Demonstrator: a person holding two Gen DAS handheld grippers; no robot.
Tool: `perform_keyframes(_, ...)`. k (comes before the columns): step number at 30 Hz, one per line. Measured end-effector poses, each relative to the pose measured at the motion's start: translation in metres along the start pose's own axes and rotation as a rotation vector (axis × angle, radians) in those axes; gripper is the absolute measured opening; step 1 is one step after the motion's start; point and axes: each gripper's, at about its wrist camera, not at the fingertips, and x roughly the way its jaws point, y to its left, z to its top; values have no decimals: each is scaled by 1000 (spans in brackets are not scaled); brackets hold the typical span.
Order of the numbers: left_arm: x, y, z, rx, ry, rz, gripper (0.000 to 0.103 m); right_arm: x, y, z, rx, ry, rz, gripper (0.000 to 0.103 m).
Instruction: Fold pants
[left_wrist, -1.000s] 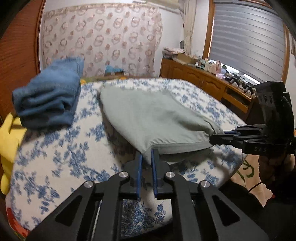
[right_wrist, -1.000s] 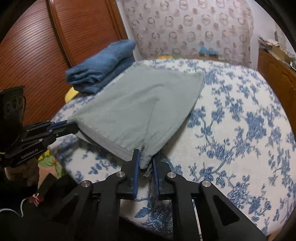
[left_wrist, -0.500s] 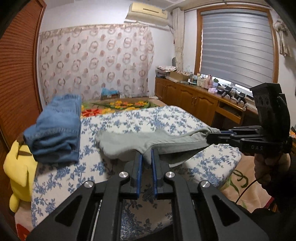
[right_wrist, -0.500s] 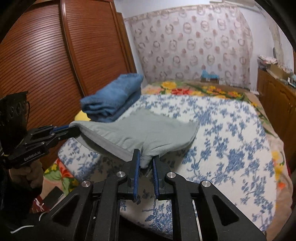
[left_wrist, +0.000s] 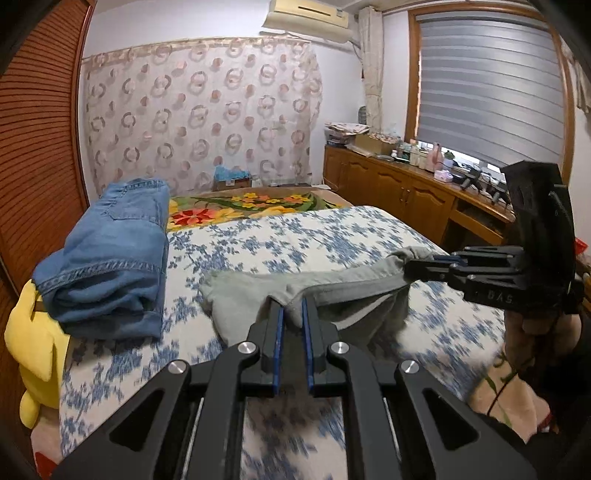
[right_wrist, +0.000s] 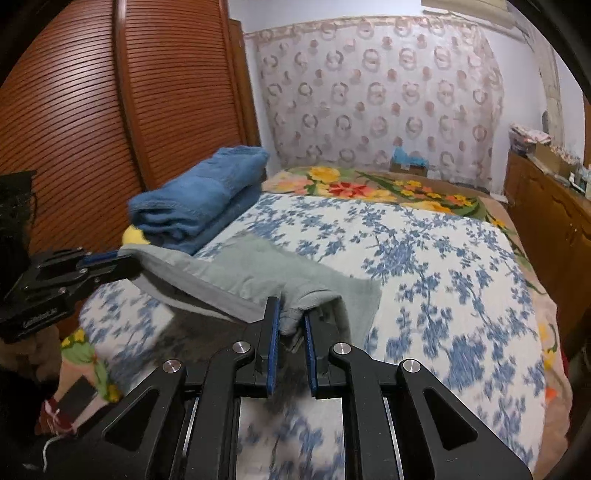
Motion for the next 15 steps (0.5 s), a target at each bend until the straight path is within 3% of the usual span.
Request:
perform_keyframes(6, 33, 15, 13, -18, 12, 6, 7, 38, -16, 17, 20, 25, -24, 10)
perform_keyframes(15, 67, 30, 4, -50, 86, 31, 9, 84, -31, 19, 54, 110, -22, 10)
